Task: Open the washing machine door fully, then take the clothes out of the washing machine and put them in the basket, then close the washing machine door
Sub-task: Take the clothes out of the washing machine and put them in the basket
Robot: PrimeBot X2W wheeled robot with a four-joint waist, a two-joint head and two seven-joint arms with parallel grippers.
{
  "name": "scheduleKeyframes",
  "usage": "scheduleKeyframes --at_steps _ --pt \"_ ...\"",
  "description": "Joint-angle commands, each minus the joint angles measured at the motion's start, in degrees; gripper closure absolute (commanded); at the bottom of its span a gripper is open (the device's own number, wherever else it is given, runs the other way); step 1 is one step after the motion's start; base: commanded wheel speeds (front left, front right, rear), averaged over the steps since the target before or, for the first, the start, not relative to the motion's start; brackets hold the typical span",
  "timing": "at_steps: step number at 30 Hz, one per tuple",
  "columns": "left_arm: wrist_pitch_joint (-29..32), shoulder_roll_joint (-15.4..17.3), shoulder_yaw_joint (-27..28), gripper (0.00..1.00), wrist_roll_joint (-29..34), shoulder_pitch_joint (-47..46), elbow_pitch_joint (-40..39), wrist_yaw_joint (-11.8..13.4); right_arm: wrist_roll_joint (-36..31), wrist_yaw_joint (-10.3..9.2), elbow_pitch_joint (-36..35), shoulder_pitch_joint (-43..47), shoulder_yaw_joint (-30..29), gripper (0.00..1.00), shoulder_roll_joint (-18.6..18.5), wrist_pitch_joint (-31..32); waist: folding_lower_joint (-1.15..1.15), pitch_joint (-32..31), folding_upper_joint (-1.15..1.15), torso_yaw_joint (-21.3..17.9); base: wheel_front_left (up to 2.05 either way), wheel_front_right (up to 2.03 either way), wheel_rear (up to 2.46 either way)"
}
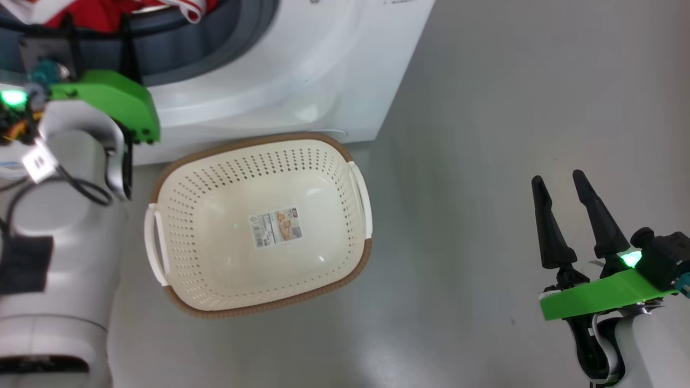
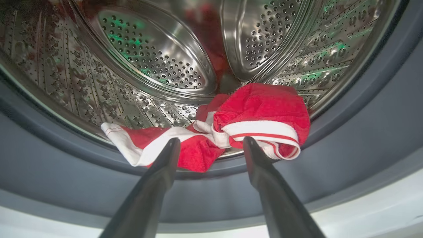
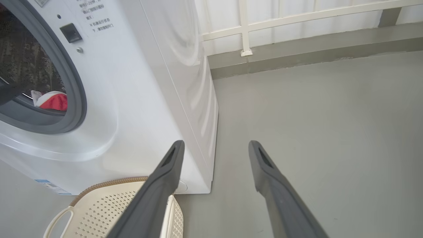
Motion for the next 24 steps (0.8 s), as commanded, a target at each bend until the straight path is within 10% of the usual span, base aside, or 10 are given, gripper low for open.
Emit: scheduleKeyframes --at_steps 1,24 --pt "-0.3 3.1 0.6 0.00 0.7 -2.5 0.8 1.2 0.0 0.36 -1.5 -0.8 1.8 0.00 0.0 -0.4 0.00 1.8 -0.01 -1.4 0.00 0.00 0.00" --pt "6.1 11.3 -2.8 0.00 3.2 -14.3 11.2 7.4 1.0 0.36 -1.9 -3.9 5.5 0.00 1.5 -0.4 0.00 7.9 -0.01 -8.2 0.00 0.00 0.00"
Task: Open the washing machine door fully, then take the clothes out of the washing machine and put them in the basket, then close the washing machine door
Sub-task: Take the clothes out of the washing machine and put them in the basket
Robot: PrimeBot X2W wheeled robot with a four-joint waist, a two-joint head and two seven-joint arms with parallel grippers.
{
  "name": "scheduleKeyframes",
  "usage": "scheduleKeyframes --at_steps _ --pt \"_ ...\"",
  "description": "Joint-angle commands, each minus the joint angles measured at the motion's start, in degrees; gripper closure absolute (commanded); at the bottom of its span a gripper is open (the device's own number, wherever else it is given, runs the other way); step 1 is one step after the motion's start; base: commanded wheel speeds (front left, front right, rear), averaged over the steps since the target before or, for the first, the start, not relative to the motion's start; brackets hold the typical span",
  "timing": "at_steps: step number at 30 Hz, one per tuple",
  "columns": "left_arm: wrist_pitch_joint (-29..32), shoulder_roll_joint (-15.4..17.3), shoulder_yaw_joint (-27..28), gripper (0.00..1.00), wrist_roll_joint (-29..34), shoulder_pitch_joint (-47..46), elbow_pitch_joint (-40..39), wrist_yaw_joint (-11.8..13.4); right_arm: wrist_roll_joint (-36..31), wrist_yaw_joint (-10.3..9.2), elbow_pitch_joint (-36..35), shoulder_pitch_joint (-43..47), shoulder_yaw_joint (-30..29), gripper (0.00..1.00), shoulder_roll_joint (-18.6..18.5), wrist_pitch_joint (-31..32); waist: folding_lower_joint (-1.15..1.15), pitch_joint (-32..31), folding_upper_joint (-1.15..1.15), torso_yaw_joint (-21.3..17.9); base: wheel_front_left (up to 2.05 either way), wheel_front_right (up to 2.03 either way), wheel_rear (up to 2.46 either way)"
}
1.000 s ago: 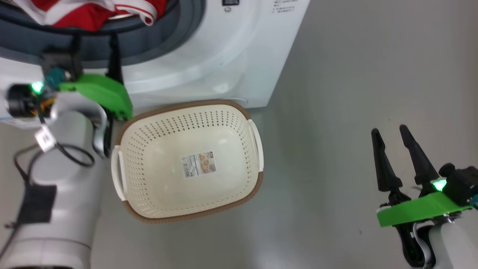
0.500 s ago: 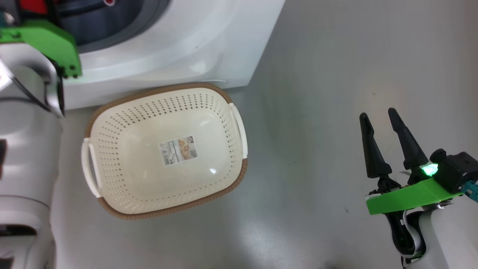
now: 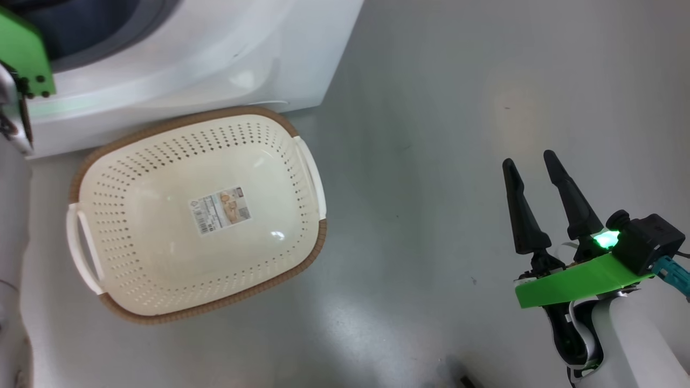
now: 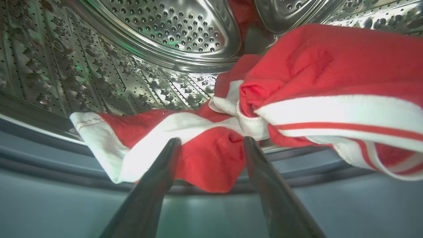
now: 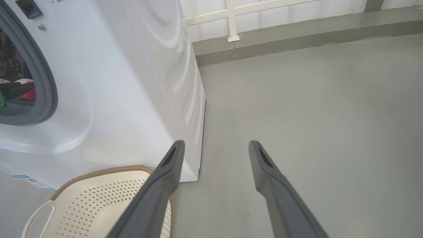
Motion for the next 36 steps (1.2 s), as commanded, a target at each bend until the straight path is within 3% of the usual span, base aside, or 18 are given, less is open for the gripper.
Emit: scheduleKeyframes --at_steps 1,6,7,9,10,12,13,21,29,36 --pt "0.2 3.1 -0.1 0.00 1.0 -1.1 -0.9 0.9 0.5 0.36 -1.5 -0.3 1.6 0.00 0.0 -0.4 0.00 0.6 0.00 -0.8 0.00 0.00 0.00" --pt "1.2 4.1 -1.1 0.00 1.3 -1.3 -0.7 1.0 0.7 0.36 -1.7 -0.7 1.9 0.00 -0.1 -0.4 0.00 1.2 0.00 -1.5 0.00 0.00 0.00" --pt "1.5 4.3 -1.2 0.05 1.3 -1.4 -0.7 1.0 0.7 0.36 -1.8 -0.7 2.0 0.00 -0.1 -0.4 0.00 1.3 0.00 -1.6 0.00 0.00 0.00" --pt "1.7 4.5 -1.6 0.31 1.4 -1.7 -0.7 1.1 0.7 0.36 -1.9 -0.8 2.1 0.00 -0.1 -0.4 0.00 1.5 0.00 -1.8 0.00 0.00 0.00" --pt "1.8 4.6 -1.7 0.54 1.4 -1.9 -0.7 1.1 0.7 0.36 -2.0 -0.9 2.1 0.00 -0.1 -0.4 0.00 1.6 0.00 -1.8 0.00 0.00 0.00" --pt "2.1 4.8 -2.0 0.80 1.4 -2.0 -0.7 1.3 0.7 0.36 -2.0 -0.9 2.0 0.00 0.0 -0.4 0.00 1.6 0.00 -1.9 0.00 0.00 0.00" --pt "2.3 4.9 -2.1 0.98 1.4 -2.1 -0.6 1.4 0.7 0.36 -2.0 -0.9 2.0 0.00 0.0 -0.4 0.00 1.6 0.00 -1.9 0.00 0.00 0.00" --pt "1.5 4.6 -2.3 1.00 0.6 -1.6 -0.6 1.5 0.5 0.36 -2.0 -0.7 1.7 0.00 0.1 -0.4 0.00 0.7 0.00 -1.3 0.00 0.00 0.00" --pt "-4.5 2.2 -1.4 1.00 -2.0 0.7 -0.8 1.0 0.2 0.36 -2.2 -0.2 0.4 0.00 -0.5 -0.4 0.00 -1.5 0.00 1.2 0.00 0.00 0.00" --pt "-6.3 0.3 1.4 1.00 -5.9 4.3 -4.0 0.2 0.0 0.36 -2.3 0.4 -0.7 0.00 -1.0 -0.4 0.00 -3.3 0.00 3.7 0.00 0.00 0.00"
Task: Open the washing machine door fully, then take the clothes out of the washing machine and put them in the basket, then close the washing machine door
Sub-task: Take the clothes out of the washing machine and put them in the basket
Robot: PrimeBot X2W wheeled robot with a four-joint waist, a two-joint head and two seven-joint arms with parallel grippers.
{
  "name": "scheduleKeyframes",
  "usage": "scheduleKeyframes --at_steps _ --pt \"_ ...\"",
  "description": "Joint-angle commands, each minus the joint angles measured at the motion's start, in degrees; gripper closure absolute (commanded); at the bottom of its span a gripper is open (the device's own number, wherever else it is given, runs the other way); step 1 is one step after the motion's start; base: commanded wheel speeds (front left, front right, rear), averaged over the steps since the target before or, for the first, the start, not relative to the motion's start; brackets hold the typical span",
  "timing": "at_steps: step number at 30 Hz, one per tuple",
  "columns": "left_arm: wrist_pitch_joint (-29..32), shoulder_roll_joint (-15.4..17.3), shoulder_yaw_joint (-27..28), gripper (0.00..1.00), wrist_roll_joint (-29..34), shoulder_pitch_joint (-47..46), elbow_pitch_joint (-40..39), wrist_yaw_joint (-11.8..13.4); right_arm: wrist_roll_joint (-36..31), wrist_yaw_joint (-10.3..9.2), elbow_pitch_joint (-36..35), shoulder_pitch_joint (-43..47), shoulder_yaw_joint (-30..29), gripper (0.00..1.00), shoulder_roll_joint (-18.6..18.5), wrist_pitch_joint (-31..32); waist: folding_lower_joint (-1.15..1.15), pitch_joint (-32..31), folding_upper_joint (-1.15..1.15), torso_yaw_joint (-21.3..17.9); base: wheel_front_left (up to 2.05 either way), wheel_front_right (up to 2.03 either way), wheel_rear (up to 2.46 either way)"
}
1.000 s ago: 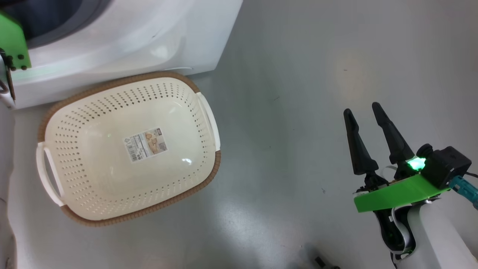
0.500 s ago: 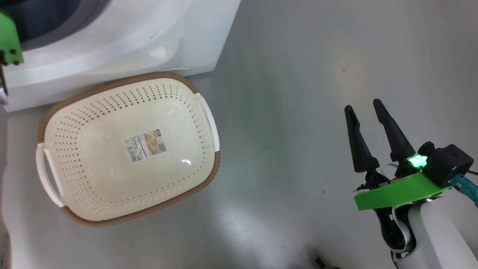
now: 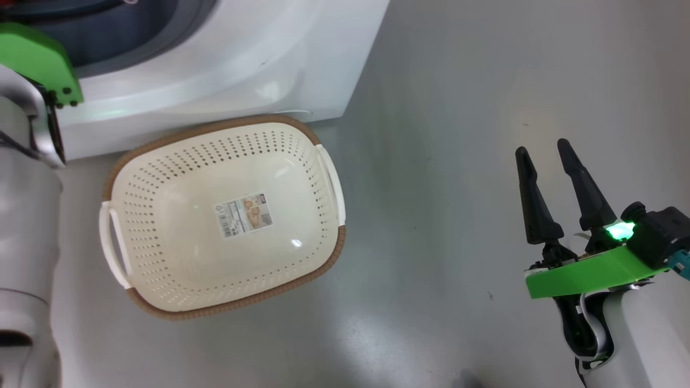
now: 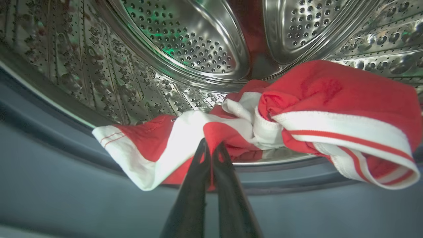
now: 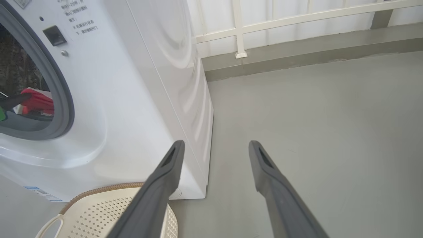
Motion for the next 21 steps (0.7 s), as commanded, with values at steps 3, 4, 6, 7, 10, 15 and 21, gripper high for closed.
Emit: scheduleKeyframes --at_steps 3,4,6,7,10,15,21 --pt "-0.7 1.5 1.9 1.00 -1.4 3.7 -6.2 -0.4 -0.1 0.36 -1.5 1.6 -0.1 0.00 -0.8 -0.4 0.00 -1.7 0.00 2.1 0.00 0.00 0.00" --pt "-0.7 1.2 2.2 1.00 -1.7 4.8 -7.8 -0.5 -0.2 0.36 -1.5 1.7 -0.2 0.00 -0.9 -0.4 0.00 -2.0 0.00 2.4 0.00 0.00 0.00" --pt "-0.7 0.5 3.2 1.00 -2.4 7.0 -11.0 -0.4 -0.3 0.36 -1.5 2.1 -0.6 0.00 -1.0 -0.4 0.00 -2.7 0.00 3.1 0.00 0.00 0.00" --pt "-0.7 0.1 3.8 1.00 -2.8 8.0 -12.6 -0.4 -0.3 0.36 -1.5 2.3 -0.9 0.00 -1.1 -0.4 0.00 -3.0 0.00 3.5 0.00 0.00 0.00" --pt "-0.7 -1.1 5.0 1.00 -3.1 11.3 -17.2 -0.4 -0.5 0.36 -1.6 3.0 -1.8 0.00 -1.3 -0.4 0.00 -4.0 0.00 4.7 0.00 0.00 0.00" --pt "-0.7 -3.4 7.0 1.00 -2.8 17.1 -24.7 -0.5 -0.7 0.36 -1.5 4.3 -2.7 0.00 -1.7 -0.4 0.00 -5.9 0.00 6.4 0.00 0.00 0.00" --pt "-0.7 -5.6 8.5 1.00 -0.9 23.4 -33.5 -1.5 -0.8 0.36 -1.4 5.5 -3.2 0.00 -2.2 -0.4 0.00 -7.9 0.00 7.7 0.00 0.00 0.00"
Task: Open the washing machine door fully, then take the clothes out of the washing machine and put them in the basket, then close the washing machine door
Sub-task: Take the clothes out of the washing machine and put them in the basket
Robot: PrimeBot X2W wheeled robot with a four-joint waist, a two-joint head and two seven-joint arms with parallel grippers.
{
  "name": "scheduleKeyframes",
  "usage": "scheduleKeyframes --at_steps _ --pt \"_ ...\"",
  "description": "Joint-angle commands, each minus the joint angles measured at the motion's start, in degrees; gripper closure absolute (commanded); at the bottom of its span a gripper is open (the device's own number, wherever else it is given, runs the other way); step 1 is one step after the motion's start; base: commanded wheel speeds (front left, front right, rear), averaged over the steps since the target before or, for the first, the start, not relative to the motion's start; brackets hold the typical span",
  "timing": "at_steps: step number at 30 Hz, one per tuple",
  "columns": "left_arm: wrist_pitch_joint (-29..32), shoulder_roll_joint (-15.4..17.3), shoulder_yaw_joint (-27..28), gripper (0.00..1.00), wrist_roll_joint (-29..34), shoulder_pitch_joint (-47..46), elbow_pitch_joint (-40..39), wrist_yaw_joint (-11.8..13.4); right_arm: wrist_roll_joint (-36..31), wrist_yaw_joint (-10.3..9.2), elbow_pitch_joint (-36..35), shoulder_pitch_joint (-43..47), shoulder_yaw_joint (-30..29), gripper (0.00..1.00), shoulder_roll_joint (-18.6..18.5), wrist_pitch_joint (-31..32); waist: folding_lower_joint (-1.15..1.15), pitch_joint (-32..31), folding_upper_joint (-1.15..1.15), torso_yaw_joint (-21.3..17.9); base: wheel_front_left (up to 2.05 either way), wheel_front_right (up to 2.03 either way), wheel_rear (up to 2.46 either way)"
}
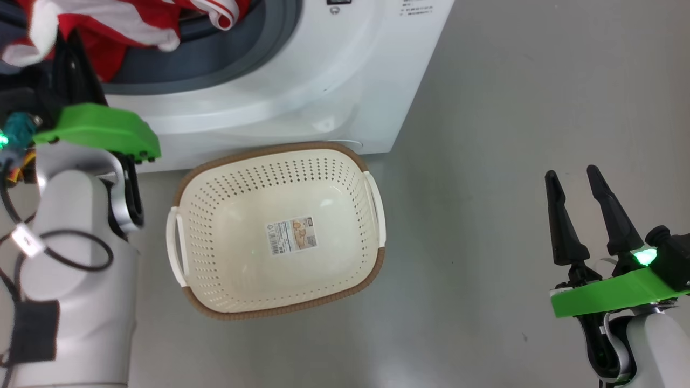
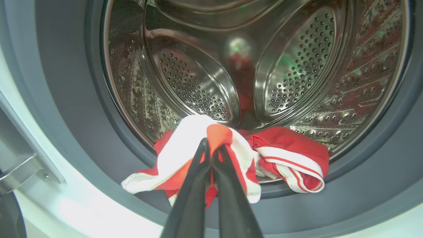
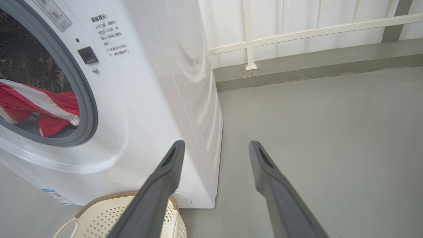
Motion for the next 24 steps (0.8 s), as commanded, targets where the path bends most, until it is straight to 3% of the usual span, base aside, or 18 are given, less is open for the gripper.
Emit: scheduleKeyframes --at_steps 1,24 --pt "-0.7 1.5 1.6 1.00 1.2 2.4 -3.9 -0.7 -0.3 0.36 -1.3 1.2 0.6 0.00 -0.7 -0.4 0.00 -1.3 0.00 1.1 0.00 0.00 0.00" --pt "-0.7 -1.8 4.5 1.00 5.2 23.2 -34.7 -7.7 -0.4 0.36 -1.4 3.8 0.1 0.00 -0.8 -0.4 0.00 -4.4 0.00 2.1 0.00 0.00 0.00"
